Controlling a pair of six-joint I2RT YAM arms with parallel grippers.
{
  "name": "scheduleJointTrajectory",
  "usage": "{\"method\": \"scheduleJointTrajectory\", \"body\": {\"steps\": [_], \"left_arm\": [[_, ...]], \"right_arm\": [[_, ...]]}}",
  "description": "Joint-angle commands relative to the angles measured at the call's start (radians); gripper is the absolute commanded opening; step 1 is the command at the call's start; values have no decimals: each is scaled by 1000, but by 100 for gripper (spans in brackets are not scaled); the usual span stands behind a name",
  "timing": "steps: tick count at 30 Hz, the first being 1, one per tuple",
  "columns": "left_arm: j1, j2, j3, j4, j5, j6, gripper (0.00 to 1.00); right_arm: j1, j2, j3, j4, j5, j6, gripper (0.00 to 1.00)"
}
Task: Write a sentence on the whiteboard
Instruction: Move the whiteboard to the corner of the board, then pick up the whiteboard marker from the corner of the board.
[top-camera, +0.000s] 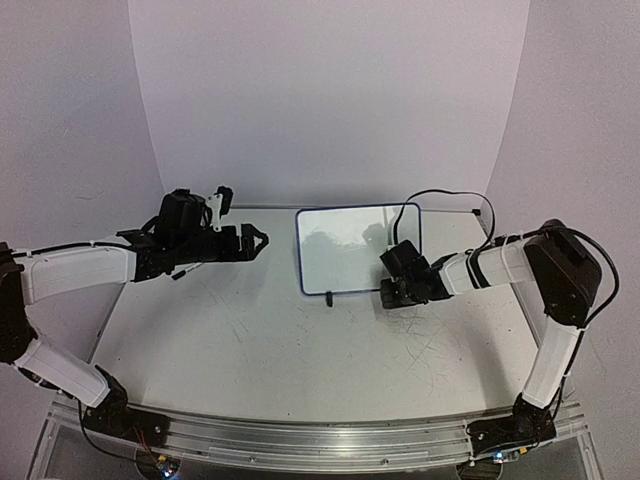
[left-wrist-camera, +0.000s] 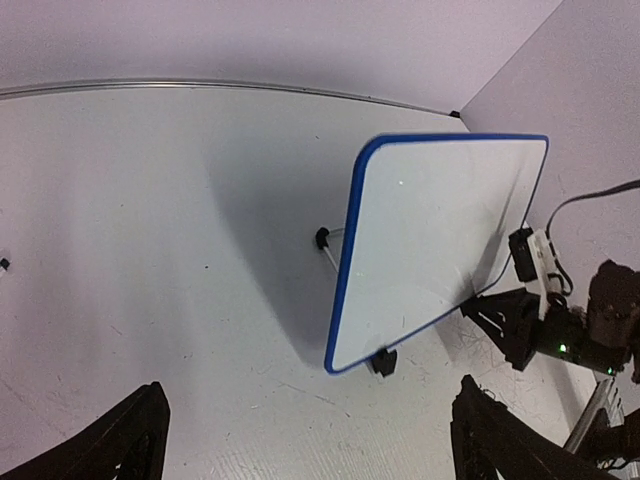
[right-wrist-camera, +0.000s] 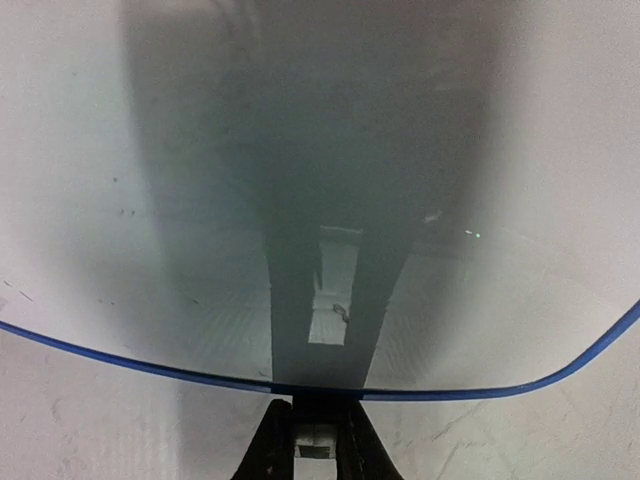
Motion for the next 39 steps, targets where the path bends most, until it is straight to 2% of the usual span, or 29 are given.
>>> {"method": "scheduleJointTrajectory", "body": {"steps": [1, 10, 15, 16, 17, 20, 22, 25, 29, 34, 39], "left_arm": [[-4, -69, -33, 27, -120, -42, 99], [-4, -99, -44, -75, -271, -84, 100], [10, -76, 23, -169, -392, -57, 99], [24, -60, 42, -199, -406, -51, 99], [52, -38, 65, -219, -402, -44, 99], [204, 58, 140, -293, -288, -33, 99], [292, 154, 202, -361, -234, -6, 99], [320, 322, 350, -489, -293, 93, 99], [342, 536, 491, -597, -328, 193, 99], [386, 675, 595, -612, -281, 279, 99], [386, 741, 644, -610, -265, 343, 98]], "right_arm": [[111, -88, -47, 26, 7, 6, 0], [149, -142, -151, 58, 43, 22, 0], [149, -147, -185, 73, 36, 13, 1], [149, -151, -191, 73, 38, 13, 3], [149, -156, -196, 73, 40, 14, 11], [149, -187, -213, 74, 51, 11, 34], [148, -217, -224, 73, 43, 8, 46], [148, -273, -246, 81, -5, 1, 60], [149, -364, -288, 105, -65, -11, 67], [148, -504, -341, 106, -136, -30, 79], [149, -619, -371, 92, -173, -52, 79]]}}
